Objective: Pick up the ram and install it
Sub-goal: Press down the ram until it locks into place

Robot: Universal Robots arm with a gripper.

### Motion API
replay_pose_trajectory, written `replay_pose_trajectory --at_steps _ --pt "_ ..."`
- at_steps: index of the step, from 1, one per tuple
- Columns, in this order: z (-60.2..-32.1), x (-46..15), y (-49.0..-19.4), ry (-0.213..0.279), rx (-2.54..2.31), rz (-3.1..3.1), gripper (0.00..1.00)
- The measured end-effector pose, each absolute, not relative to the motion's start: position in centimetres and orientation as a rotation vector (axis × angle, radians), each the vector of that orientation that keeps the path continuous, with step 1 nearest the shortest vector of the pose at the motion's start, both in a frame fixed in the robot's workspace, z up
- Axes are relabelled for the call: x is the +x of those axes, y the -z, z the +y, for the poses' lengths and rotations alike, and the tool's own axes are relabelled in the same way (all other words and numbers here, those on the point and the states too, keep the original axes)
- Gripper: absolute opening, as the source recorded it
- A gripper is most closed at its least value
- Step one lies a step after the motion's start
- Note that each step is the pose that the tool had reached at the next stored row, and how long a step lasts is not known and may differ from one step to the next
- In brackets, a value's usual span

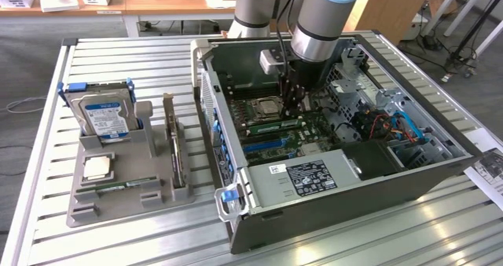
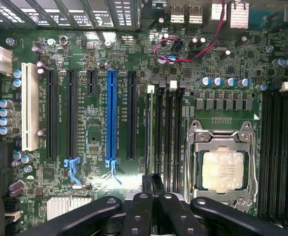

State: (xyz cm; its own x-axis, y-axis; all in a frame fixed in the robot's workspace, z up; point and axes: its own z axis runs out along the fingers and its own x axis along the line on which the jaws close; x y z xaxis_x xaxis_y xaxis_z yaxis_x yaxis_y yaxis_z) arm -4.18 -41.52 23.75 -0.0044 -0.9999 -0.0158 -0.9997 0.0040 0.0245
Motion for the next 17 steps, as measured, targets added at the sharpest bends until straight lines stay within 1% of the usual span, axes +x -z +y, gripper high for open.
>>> replay_pose_trajectory --at_steps 17 --pt "-41.51 -4.27 -23.14 0.045 2.213 -2.222 0.11"
